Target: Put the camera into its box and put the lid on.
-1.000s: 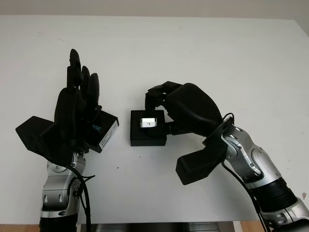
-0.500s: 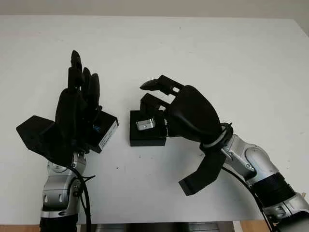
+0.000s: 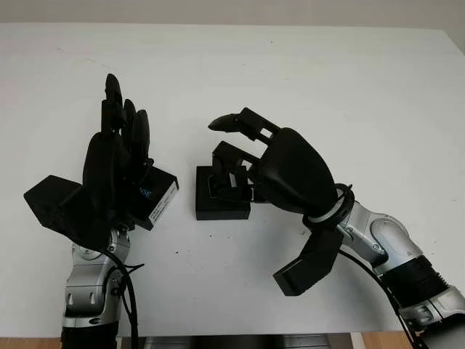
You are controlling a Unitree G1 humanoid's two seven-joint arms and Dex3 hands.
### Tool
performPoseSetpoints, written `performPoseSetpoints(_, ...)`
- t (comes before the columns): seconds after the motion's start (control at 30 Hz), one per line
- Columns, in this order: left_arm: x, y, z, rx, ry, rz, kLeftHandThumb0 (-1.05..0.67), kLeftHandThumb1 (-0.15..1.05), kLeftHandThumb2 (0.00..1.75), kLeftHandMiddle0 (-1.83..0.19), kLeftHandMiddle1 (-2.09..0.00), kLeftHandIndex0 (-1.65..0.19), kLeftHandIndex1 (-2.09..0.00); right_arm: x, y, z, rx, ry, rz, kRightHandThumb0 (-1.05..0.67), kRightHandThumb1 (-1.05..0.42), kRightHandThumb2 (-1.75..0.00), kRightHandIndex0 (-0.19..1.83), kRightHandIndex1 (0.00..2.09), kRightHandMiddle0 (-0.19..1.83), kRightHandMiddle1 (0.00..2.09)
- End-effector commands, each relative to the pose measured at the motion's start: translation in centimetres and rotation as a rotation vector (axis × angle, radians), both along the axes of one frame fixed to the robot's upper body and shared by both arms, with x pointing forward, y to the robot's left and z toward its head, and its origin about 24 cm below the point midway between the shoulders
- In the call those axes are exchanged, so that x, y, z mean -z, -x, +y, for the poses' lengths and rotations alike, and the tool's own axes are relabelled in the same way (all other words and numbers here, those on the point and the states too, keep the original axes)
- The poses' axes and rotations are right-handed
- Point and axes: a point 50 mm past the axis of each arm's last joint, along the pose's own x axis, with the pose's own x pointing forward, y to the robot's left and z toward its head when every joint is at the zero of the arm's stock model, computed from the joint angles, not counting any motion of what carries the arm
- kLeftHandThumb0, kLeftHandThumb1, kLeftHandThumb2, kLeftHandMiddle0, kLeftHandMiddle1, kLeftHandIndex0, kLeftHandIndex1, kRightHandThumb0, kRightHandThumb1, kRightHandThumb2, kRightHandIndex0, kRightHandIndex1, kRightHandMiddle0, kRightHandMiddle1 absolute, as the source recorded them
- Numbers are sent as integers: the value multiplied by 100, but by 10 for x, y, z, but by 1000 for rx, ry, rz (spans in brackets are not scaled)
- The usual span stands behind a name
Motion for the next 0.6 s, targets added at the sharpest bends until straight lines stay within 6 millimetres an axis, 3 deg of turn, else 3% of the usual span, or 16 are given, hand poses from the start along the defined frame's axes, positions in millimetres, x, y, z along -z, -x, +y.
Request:
performPoseSetpoints(0.0, 0, 2, 0, -3, 7, -1, -81, 105, 49, 19, 0, 19, 0, 1, -2, -4, 19, -3, 22, -42, -91, -5, 32, 86, 48, 147)
performPoseSetpoints(0.13, 0, 3, 0, -6, -6, -5, -81, 105, 49, 19, 0, 19, 0, 2, -5, -7, 51, 15, 58, -42, -90, -5, 38, 78, 51, 140)
performPoseSetpoints(0.43, 0, 3, 1, 4, 9, -1, -79, 105, 48, 19, 0, 19, 0, 1, -5, -7, 75, 5, 133, -50, -94, -6, 34, 76, 49, 149)
performPoseSetpoints(0.57, -1, 2, 1, 2, -6, -3, -80, 105, 49, 19, 0, 19, 0, -12, -8, -10, 108, -76, 228, -64, -100, -6, 23, 74, 31, 133)
